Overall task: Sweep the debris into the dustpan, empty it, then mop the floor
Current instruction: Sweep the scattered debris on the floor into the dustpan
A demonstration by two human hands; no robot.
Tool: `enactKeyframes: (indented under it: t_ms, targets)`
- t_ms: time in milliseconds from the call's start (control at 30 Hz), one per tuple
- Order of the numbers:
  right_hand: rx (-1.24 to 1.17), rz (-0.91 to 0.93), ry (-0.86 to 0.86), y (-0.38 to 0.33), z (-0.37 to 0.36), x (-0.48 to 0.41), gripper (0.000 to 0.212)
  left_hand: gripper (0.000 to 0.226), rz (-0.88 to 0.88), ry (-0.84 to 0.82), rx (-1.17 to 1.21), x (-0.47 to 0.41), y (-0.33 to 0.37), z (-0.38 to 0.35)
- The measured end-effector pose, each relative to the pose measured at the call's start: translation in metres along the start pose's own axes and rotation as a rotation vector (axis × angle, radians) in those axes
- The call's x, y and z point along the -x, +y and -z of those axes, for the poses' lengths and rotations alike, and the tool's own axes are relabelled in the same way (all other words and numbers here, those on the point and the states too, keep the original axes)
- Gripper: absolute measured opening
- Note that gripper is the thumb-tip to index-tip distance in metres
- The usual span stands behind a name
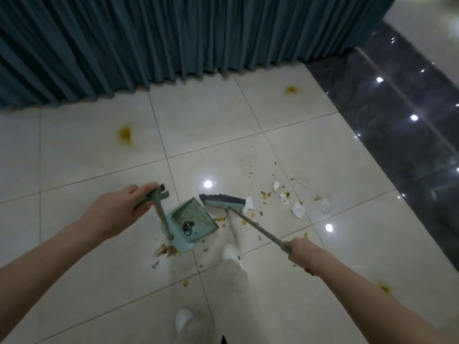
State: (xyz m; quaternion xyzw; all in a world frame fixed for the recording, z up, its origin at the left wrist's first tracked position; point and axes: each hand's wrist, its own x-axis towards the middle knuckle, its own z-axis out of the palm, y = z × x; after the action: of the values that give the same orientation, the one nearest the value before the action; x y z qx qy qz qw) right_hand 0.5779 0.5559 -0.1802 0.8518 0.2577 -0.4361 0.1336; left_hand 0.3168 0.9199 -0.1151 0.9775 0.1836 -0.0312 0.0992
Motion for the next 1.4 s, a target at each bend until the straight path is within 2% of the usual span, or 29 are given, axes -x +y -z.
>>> enactKeyframes:
  t_ms: [233,500,633,767,967,1067,1167,1300,1400]
  targets:
    - [-0.044,-0.043,-0.045,0.018,-0.059,0.068,0.031,0.044,-0.059,-0.021,-0.005,0.045,0.005,0.001]
    - [-0.366,-0.047,0.055,0.034,-0.014,0.076,0.027,0.044,-0.075,0.008,-0.029,0.031,0.0,0.011]
    - [-0.442,-0.08,0.118,0.03,0.034,0.039,0.024,0.046,-0.117,0.018,-0.033,0.002,0.002,0.012]
    - [-0.405,-0.092,0.188,0.029,0.097,-0.042,0.025,0.04,-0.139,0.027,-0.038,-0.037,0.005,0.014]
    - [-0.346,-0.159,0.269,0.022,0.195,-0.175,0.026,0.04,-0.043,0.039,0.015,-0.119,0.003,0.004]
    - [-0.475,-0.221,0.294,0.017,0.225,-0.215,0.021,0.043,0.017,0.052,0.047,-0.159,0.005,-0.004]
    - [-0.457,-0.196,0.213,0.014,0.23,-0.237,0.019,0.045,-0.002,0.047,0.059,-0.187,0.01,-0.01]
    - [-0.401,-0.201,0.157,0.013,0.195,-0.228,0.016,0.042,-0.023,0.053,0.048,-0.202,0.019,-0.011]
    - [-0.433,-0.198,0.099,0.012,0.17,-0.206,0.023,0.042,-0.034,0.049,0.041,-0.202,0.022,-0.006]
